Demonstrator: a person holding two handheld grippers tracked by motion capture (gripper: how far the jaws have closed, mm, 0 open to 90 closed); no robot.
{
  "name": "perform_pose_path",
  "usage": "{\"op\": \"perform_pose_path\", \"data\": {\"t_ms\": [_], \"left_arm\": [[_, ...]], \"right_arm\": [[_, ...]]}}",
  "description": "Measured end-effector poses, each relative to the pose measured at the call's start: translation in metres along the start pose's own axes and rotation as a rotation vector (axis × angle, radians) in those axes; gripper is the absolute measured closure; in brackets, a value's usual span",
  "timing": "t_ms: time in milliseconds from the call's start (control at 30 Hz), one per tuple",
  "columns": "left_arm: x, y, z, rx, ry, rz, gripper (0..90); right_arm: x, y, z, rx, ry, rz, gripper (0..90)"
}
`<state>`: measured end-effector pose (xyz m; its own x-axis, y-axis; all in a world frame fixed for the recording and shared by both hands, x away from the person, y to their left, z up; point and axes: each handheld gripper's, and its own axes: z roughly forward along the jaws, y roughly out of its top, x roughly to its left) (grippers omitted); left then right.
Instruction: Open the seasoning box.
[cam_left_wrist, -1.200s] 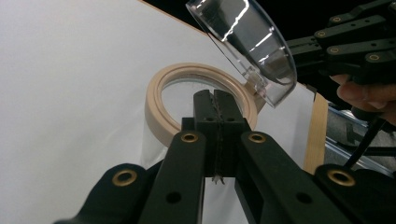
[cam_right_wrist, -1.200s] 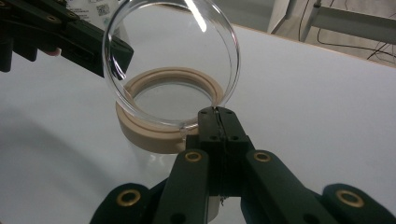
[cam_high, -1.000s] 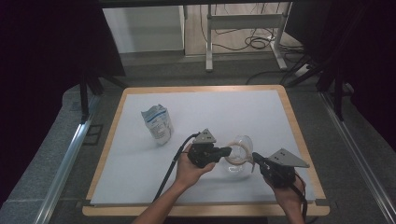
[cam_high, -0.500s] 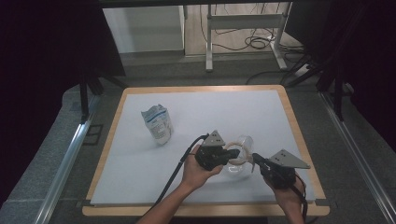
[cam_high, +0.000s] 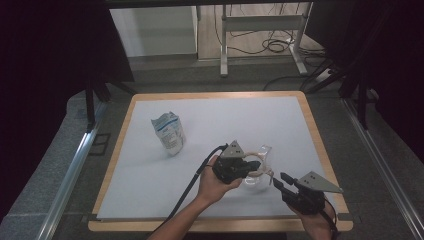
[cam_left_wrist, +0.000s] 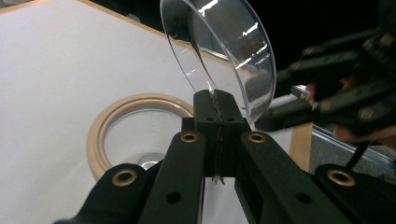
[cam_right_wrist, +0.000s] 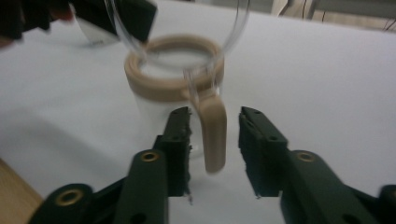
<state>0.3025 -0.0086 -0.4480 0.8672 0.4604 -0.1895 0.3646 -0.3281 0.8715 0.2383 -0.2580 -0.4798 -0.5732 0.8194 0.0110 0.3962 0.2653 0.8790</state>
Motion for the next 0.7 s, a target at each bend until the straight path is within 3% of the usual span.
{"op": "perform_pose_path", "data": {"t_ms": [33,133,300,467,700], "left_arm": [[-0.001,0.001,0.001,0.003,-0.002,0.003,90.0],[-0.002,0.001,0.003,0.005,-0.003,0.008,90.0],[-0.008,0.003,0.005,0.005,-0.008,0.021,90.0],[-0.02,0.006,0.012,0.015,-0.004,0.058,90.0],[-0.017,0.005,0.01,0.011,0.001,0.054,90.0]], "right_arm": [[-0.003,-0.009,0.003,0.019,0.012,0.025,56.5],[-0.003,-0.018,0.006,0.028,0.022,0.039,54.6],[0.003,-0.035,0.013,0.031,0.044,0.017,49.8],[0.006,-0.034,0.015,0.031,0.046,0.017,48.3],[0.005,-0.034,0.014,0.018,0.043,0.027,48.2]]}}
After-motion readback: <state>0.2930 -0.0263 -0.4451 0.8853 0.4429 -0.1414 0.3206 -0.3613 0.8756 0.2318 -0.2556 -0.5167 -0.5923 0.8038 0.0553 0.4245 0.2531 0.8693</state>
